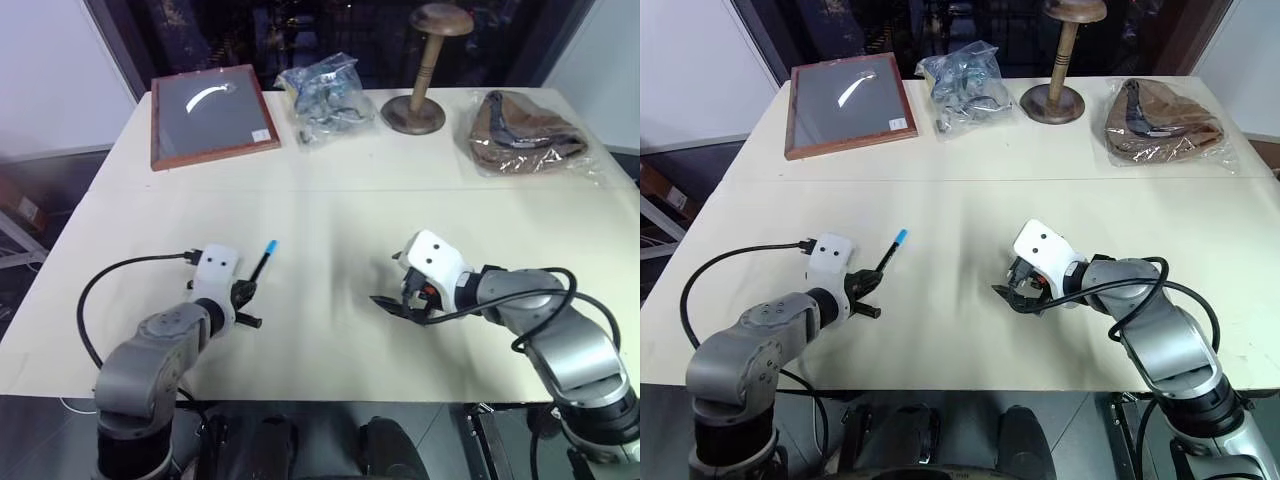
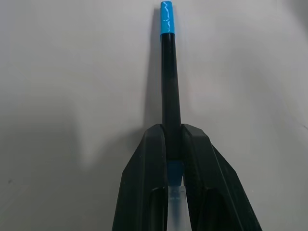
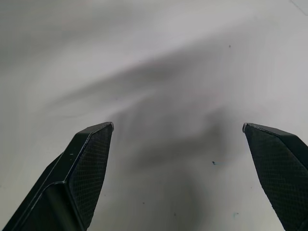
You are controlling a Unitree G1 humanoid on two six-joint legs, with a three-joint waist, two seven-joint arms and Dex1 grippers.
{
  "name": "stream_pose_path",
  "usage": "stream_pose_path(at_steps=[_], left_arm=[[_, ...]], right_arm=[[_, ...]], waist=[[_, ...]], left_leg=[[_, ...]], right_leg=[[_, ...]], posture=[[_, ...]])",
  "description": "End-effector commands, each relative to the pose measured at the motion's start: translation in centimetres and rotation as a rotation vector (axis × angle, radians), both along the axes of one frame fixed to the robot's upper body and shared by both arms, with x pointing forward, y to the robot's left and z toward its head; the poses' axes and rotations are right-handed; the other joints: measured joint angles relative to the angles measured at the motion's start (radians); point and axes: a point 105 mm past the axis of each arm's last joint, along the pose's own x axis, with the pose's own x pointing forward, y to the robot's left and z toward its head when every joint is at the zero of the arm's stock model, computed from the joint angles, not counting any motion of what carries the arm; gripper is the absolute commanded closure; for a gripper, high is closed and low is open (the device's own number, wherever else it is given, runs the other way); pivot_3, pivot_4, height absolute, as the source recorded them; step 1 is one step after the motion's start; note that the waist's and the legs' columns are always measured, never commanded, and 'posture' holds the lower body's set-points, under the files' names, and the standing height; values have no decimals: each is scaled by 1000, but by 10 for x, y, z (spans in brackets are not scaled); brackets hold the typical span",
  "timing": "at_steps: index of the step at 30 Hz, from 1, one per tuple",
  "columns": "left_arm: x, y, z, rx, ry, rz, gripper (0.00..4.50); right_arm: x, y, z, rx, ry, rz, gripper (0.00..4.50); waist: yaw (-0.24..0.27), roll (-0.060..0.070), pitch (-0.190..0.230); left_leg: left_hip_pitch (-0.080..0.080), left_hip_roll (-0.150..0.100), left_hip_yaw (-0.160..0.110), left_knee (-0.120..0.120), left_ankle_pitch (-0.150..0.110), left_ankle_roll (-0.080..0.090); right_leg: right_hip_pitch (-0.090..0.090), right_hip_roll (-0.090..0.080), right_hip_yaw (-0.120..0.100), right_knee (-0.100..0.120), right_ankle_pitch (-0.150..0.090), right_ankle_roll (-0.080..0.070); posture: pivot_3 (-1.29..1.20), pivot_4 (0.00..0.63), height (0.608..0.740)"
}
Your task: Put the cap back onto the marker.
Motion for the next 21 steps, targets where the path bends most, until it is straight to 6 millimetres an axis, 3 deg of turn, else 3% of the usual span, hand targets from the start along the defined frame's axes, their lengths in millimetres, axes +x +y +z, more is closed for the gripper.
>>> stream_pose_path(at_steps=[1, 8, 17, 21], left_arm=[[-4, 4, 1, 9, -17, 47, 4500], [-8, 2, -8, -1, -2, 57, 4500], [-8, -3, -4, -31, -27, 30, 166], [-10, 3, 6, -28, -81, 44, 25]], right_arm=[[-4, 4, 8, -1, -36, 27, 35], [-3, 4, 9, -7, -38, 35, 35], [-2, 3, 12, -4, -40, 41, 0], [-3, 1, 17, 7, -33, 60, 0]], waist=[[2, 0, 0], [3, 0, 0], [3, 0, 0], [3, 0, 0]], left_leg=[[0, 0, 0, 0, 0, 0], [0, 0, 1, 0, 0, 0], [0, 0, 1, 0, 0, 0], [0, 0, 1, 0, 0, 0]], right_leg=[[0, 0, 0, 0, 0, 0], [0, 0, 0, -1, 0, 0], [0, 0, 1, -1, 0, 0], [0, 0, 1, -1, 0, 0]], posture=[[0, 150, 740], [0, 150, 740], [0, 150, 740], [0, 150, 740]])
